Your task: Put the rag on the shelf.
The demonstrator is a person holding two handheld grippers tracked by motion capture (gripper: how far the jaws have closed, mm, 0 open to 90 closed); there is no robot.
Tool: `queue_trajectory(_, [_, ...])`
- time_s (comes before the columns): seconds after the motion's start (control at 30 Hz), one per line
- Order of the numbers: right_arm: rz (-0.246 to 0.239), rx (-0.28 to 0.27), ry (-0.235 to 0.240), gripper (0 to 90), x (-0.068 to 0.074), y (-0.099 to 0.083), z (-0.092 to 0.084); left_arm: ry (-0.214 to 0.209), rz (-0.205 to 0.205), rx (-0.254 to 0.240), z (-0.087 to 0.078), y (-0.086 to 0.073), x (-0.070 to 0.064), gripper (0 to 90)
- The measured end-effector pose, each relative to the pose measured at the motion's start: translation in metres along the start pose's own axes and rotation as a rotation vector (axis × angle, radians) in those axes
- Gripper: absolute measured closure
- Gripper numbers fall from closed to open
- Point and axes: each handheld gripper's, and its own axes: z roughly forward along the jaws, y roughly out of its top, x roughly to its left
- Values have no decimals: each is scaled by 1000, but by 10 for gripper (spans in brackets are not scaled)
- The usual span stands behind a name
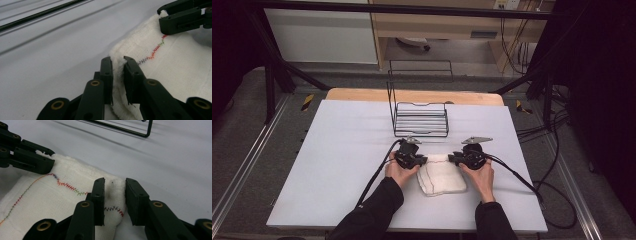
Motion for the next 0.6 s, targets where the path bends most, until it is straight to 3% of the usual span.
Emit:
queue_trajectory(0.17, [36,11,10,801,0,1,-1,-1,2,3,0,1,0,785])
queue_trajectory(0.37, [47,1,14,827,0,2,-3,-22,-13,-2,-1,0,3,803])
queue_trajectory(0.6, [42,-42,28,832,2,4,-12,-46,-23,-66,-9,-1,4,815])
